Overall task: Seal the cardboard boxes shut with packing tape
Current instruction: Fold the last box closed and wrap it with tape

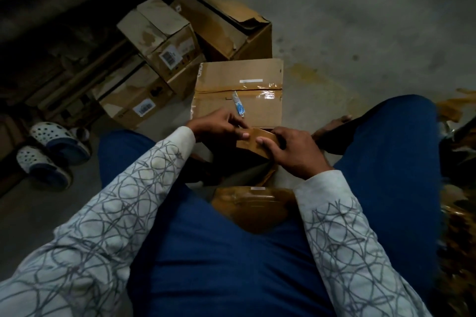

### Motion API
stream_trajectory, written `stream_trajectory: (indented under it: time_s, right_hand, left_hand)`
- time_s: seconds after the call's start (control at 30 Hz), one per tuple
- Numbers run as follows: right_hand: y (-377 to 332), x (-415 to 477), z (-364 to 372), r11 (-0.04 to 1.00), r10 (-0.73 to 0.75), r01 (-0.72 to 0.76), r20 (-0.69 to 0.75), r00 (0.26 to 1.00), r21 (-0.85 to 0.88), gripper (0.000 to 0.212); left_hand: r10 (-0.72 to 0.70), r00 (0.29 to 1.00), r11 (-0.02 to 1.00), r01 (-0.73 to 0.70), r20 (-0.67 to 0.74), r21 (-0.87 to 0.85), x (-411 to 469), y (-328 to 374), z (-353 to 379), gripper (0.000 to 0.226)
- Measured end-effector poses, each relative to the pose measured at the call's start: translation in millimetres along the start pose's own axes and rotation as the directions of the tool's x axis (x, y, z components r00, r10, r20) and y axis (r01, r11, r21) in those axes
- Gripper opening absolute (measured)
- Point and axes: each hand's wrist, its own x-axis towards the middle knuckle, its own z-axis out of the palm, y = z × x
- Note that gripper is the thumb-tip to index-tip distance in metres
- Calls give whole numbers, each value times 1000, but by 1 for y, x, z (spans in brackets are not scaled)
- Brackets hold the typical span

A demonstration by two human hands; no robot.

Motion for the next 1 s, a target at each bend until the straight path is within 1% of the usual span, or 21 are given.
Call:
stream_trajectory:
  time_s: [0.03,0.1,0.13,0.2,0.23,0.3,0.33,0.37,0.4,0.47,0.53,0.6,0.67,0.73,0.8,0.87,0.9,0.93,1.0]
  right_hand:
    - [-1,0,-1,1000,3,-3,3,1000,9,37]
    - [-5,1,-5,999,8,-7,-15,1000,34,36]
    - [-6,1,-7,998,8,-6,-38,999,55,35]
    - [-10,0,-10,995,10,-1,-91,996,98,34]
    - [-12,0,-9,994,11,1,-110,994,111,34]
    - [-16,0,-5,993,22,-7,-129,991,115,35]
    - [-17,0,-2,994,35,-20,-134,990,110,36]
    - [-18,0,0,993,51,-36,-140,989,109,36]
    - [-19,1,3,992,68,-50,-150,986,115,37]
    - [-22,2,9,984,108,-81,-166,980,160,37]
    - [-26,4,16,970,165,-124,-196,967,208,39]
    - [-28,7,21,955,240,-177,-268,933,238,40]
    - [-30,10,22,929,324,-233,-330,886,287,40]
    - [-29,10,19,889,405,-273,-356,842,368,41]
    - [-26,8,12,856,456,-279,-384,803,435,47]
    - [-21,5,5,816,516,-317,-362,777,483,52]
    - [-20,3,4,792,552,-361,-326,767,493,53]
    - [-20,1,6,772,579,-399,-289,762,495,54]
    - [-23,-1,14,763,581,-404,-259,772,506,53]
  left_hand:
    - [-11,1000,998,11,-1,-55,-3,-1,1,22]
    - [-39,999,975,32,-29,-221,-9,-4,4,20]
    - [-52,997,944,32,-52,-330,-10,-7,7,16]
    - [-57,993,841,-7,-103,-541,-8,-16,13,11]
    - [-60,990,790,-30,-126,-613,-6,-20,16,11]
    - [-91,984,719,-42,-153,-694,-2,-21,23,17]
    - [-122,977,721,-34,-176,-692,1,-19,25,22]
    - [-148,965,758,-31,-218,-651,5,-15,26,24]
    - [-150,951,818,-34,-270,-574,9,-11,23,24]
    - [-69,931,943,-56,-357,-329,18,-1,14,19]
    - [38,920,990,-89,-389,-114,30,10,1,13]
    - [129,916,992,-125,-379,34,42,27,-11,9]
    - [197,924,975,-150,-329,162,54,46,-18,13]
    - [226,938,952,-156,-262,262,69,62,-19,18]
    - [242,946,930,-164,-214,328,87,73,-19,22]
    - [265,944,918,-184,-199,351,101,82,-22,23]
    - [278,934,917,-187,-225,353,108,86,-26,23]
    - [277,925,918,-175,-260,356,113,91,-34,24]
    - [223,934,922,-108,-279,372,122,99,-53,26]
